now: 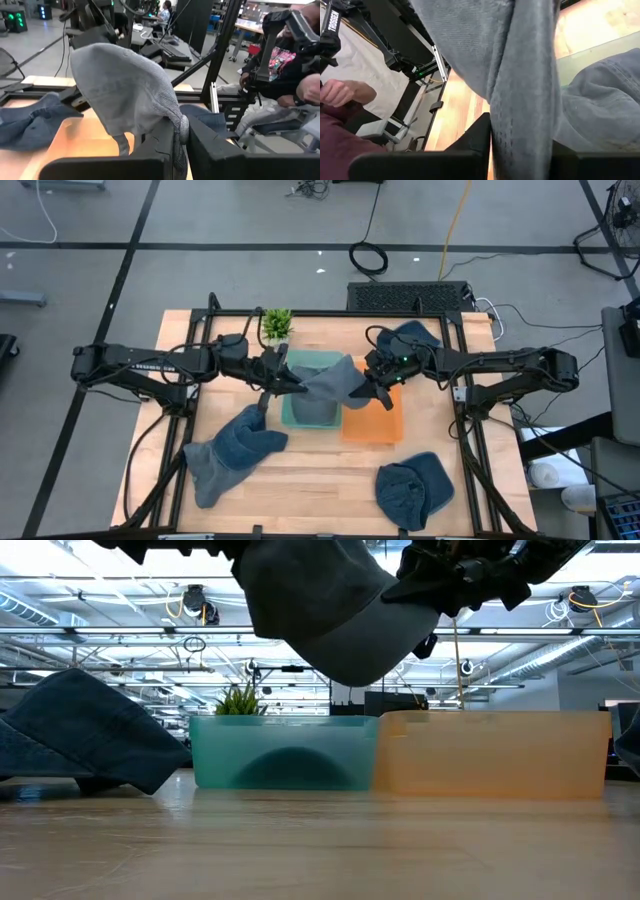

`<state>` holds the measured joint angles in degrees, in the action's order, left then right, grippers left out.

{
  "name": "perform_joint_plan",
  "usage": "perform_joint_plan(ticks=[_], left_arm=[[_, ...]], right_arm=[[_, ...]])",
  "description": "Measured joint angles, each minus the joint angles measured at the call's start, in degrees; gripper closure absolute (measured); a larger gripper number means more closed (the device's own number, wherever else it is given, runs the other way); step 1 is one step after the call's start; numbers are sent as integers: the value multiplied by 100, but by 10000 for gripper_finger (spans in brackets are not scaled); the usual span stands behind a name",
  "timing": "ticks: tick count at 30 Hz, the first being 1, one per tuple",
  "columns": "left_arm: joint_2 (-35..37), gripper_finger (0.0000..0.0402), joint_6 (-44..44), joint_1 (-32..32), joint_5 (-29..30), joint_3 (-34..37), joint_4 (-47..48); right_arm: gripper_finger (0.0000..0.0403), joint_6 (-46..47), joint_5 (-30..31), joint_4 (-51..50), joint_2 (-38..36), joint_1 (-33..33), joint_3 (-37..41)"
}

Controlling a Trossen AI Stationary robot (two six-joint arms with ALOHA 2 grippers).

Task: Pick & Place hat
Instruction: Put the top gray cap into the green bin

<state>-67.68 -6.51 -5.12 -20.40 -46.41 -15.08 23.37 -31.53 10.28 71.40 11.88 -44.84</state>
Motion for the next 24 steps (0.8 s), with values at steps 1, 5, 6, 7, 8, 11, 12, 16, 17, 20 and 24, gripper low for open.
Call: perform_joint_plan(ticks=[1,5,6,7,8,11,12,16,17,20,24], left_arm=[[2,376,-13,-8,-33,0,-14],[99,376,-182,-10,-106,2,-123],[164,376,-238,-10,-107,2,-80],[240,376,-283,-10,-106,5,-28],[317,376,-308,-10,-107,7,-36],[653,376,-433,-21,-116,3,136],[778,376,-461,-30,-118,4,201],[1317,376,-582,-132,-109,-5,675],[1424,376,-585,-169,-91,-67,920],[1653,376,-419,-307,21,-516,2094],[1631,376,133,-344,528,-1487,3801]], right_arm=[[350,-10,0,-13,-2,1,0],[316,-326,0,-34,-89,12,0],[306,-477,0,-17,-146,22,0],[295,-627,0,-49,-225,51,0],[285,-746,-1,-105,-317,94,0],[260,-1000,18,-239,-630,266,0],[253,-1065,20,-245,-744,329,0],[239,-1212,23,-260,-1172,547,0],[237,-1266,47,-251,-1273,594,0],[237,-1484,383,-150,-1554,659,0],[242,-1996,1176,61,-1890,680,0]])
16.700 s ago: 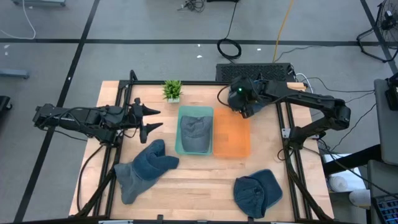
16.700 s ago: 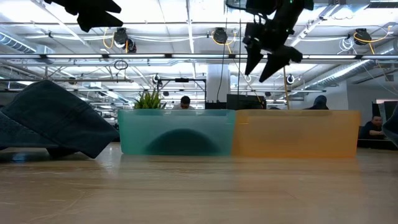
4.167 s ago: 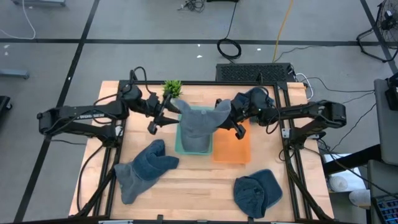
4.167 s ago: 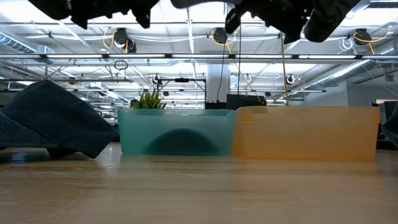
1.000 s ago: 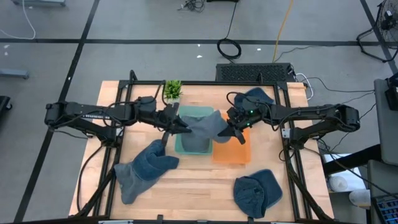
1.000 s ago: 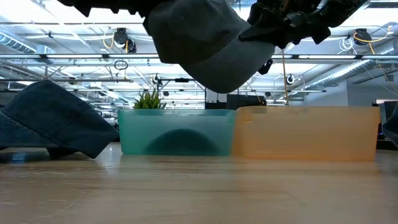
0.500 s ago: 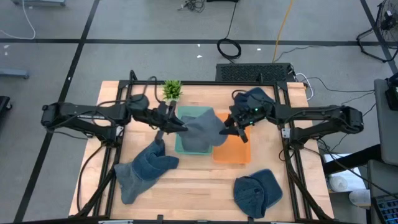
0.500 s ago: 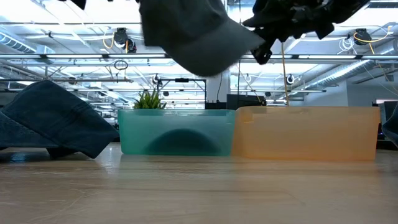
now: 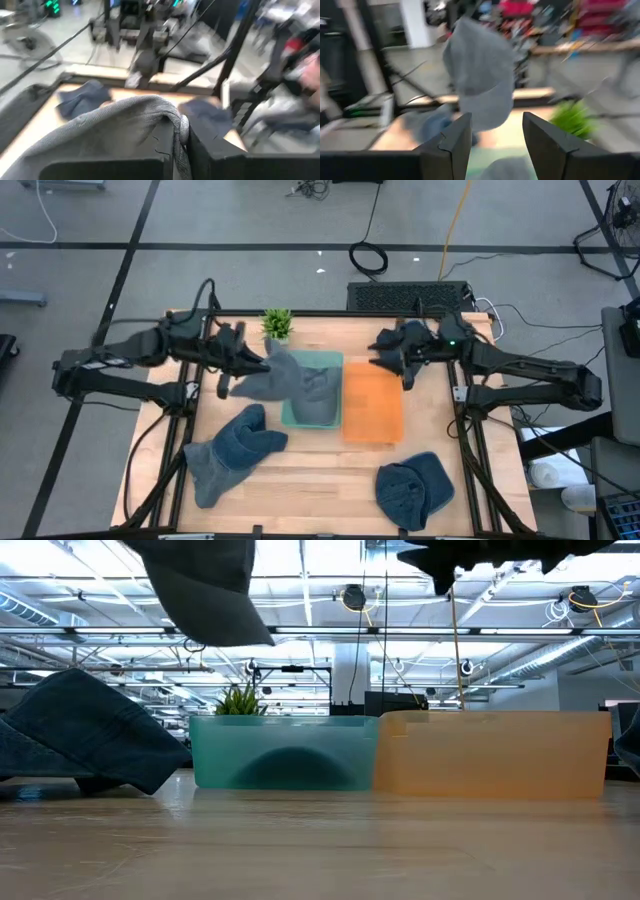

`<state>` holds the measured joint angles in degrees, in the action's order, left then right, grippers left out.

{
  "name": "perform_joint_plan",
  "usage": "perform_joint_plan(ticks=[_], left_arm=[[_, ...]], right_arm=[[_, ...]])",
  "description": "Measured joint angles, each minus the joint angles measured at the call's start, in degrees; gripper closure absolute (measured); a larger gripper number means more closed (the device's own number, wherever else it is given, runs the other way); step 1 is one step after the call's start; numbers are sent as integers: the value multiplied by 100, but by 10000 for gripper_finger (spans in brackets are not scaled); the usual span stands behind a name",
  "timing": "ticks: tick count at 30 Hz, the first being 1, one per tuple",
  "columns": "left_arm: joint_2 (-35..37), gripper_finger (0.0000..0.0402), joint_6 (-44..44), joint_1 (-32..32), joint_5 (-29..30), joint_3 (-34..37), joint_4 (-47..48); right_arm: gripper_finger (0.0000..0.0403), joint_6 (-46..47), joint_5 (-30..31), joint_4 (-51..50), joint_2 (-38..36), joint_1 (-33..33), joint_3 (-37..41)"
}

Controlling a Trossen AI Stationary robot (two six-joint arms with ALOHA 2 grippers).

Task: Pick & Place hat
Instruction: Put the top gray cap into the green bin

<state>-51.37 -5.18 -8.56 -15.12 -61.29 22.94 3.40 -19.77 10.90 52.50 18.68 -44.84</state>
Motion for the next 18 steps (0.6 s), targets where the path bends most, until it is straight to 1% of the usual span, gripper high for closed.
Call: perform_joint_plan(ticks=[2,5,9,11,18], left_arm=[[-128,376,210,0,187,-539,709],[-360,376,478,1,415,-1289,1637],[-743,376,691,4,736,-2146,2517],[-949,376,851,4,770,-2497,2840],[-1629,376,1329,50,781,-3324,3623]], right_arm=[[244,-198,412,122,-128,0,0],[244,-486,878,355,-246,0,0],[239,-730,1407,888,-248,0,0],[236,-780,1653,1195,-241,20,0],[230,-1015,1670,1242,-306,327,-112]])
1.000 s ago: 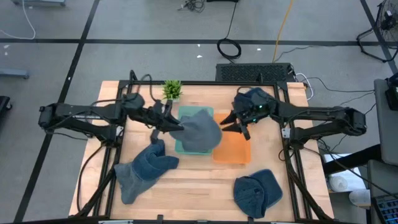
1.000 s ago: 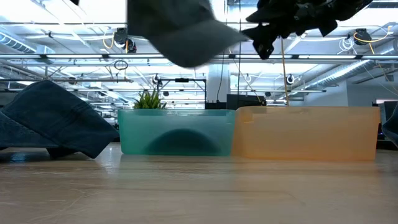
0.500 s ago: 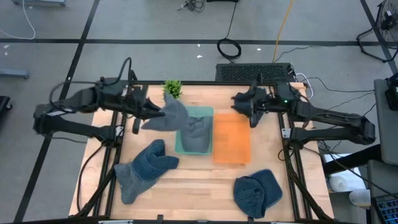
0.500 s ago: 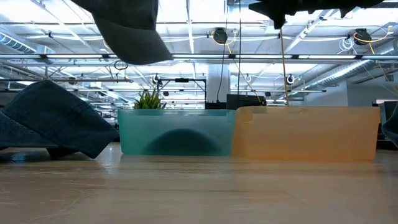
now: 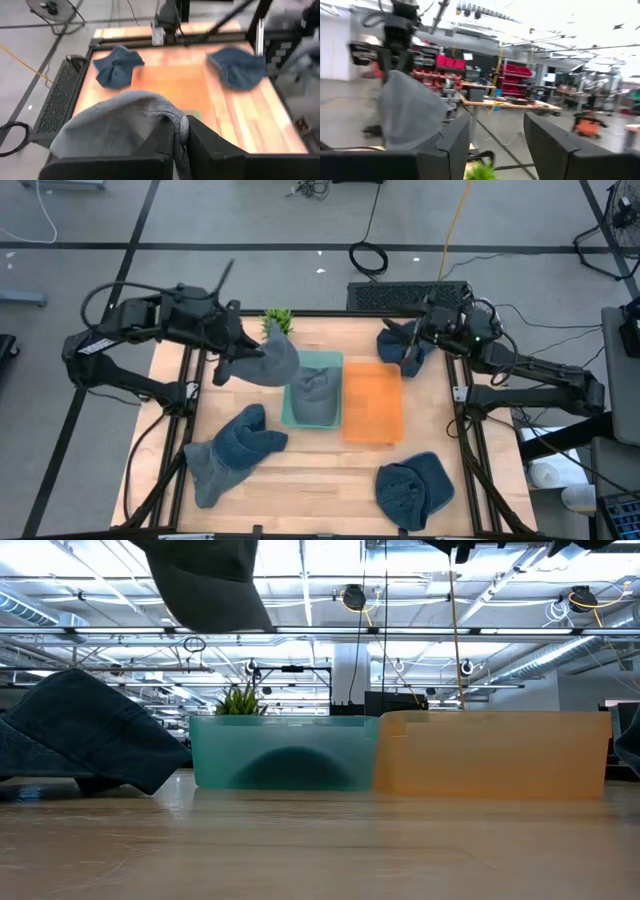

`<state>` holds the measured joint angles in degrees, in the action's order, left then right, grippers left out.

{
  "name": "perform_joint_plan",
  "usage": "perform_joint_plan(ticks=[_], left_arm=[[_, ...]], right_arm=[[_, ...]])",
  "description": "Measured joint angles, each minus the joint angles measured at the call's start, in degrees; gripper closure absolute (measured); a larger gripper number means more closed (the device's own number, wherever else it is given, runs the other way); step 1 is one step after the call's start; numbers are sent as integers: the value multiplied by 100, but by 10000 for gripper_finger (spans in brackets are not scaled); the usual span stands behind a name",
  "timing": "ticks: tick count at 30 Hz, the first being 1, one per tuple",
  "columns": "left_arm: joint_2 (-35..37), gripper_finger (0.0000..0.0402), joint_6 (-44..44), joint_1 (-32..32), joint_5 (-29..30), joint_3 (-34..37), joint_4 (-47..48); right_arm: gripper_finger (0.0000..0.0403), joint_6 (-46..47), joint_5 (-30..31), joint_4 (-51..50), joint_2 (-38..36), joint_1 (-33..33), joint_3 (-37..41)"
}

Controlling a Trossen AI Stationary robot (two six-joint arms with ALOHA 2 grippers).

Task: Pick & Place hat
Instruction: Put the top gray cap into the green bin

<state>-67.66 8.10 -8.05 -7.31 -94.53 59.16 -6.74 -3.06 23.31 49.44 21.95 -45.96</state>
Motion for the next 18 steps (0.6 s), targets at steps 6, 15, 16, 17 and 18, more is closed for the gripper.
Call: perform_joint_plan(ticks=[6,15,16,17,18], left_arm=[[-528,376,503,139,177,-535,729],[-1130,376,1076,469,446,-1021,965],[-1192,376,1104,502,450,-1050,968],[-1256,376,1137,539,456,-1074,967],[-1316,376,1161,582,480,-1081,957]], right_arm=[[229,-514,178,-94,32,367,-30],[229,-467,154,-713,37,659,-30],[229,-474,156,-745,37,661,-30],[229,-499,159,-770,37,664,-30],[229,-540,162,-774,37,665,-30]])
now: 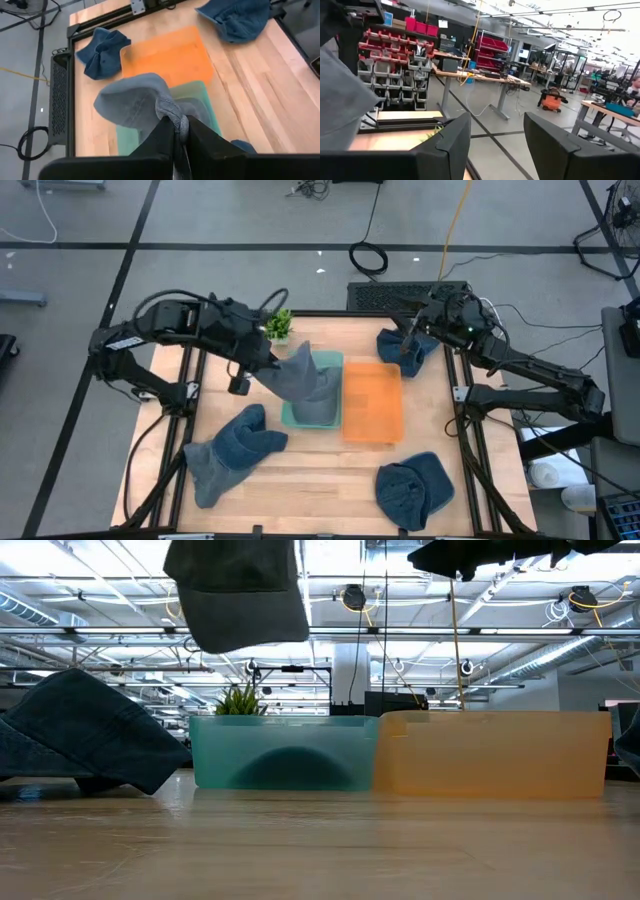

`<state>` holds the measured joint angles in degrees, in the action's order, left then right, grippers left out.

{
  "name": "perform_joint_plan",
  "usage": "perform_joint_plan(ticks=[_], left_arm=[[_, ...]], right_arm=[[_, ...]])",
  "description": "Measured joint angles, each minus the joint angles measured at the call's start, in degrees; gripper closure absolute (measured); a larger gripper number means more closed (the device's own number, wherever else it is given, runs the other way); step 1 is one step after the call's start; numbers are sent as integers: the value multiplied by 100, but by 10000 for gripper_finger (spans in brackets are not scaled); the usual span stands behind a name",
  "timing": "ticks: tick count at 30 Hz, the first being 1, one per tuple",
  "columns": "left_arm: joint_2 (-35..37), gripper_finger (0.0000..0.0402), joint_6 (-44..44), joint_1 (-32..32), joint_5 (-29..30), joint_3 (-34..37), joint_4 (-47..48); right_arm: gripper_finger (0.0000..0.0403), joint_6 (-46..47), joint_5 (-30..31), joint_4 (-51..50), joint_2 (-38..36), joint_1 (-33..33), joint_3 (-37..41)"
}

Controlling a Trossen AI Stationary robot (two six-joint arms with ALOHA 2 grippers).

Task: Pick & Place hat
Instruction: Put the top gray cap into the green bin

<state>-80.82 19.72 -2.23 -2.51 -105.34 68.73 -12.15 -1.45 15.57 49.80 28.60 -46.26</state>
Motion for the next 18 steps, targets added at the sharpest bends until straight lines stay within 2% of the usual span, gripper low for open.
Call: perform_joint_plan(ticks=[5,18], left_arm=[[-288,376,123,202,429,0,124],[-812,376,549,424,562,0,-158]], right_arm=[[229,-388,-5,0,0,-2,0],[229,-166,-10,-4,0,-2,0]])
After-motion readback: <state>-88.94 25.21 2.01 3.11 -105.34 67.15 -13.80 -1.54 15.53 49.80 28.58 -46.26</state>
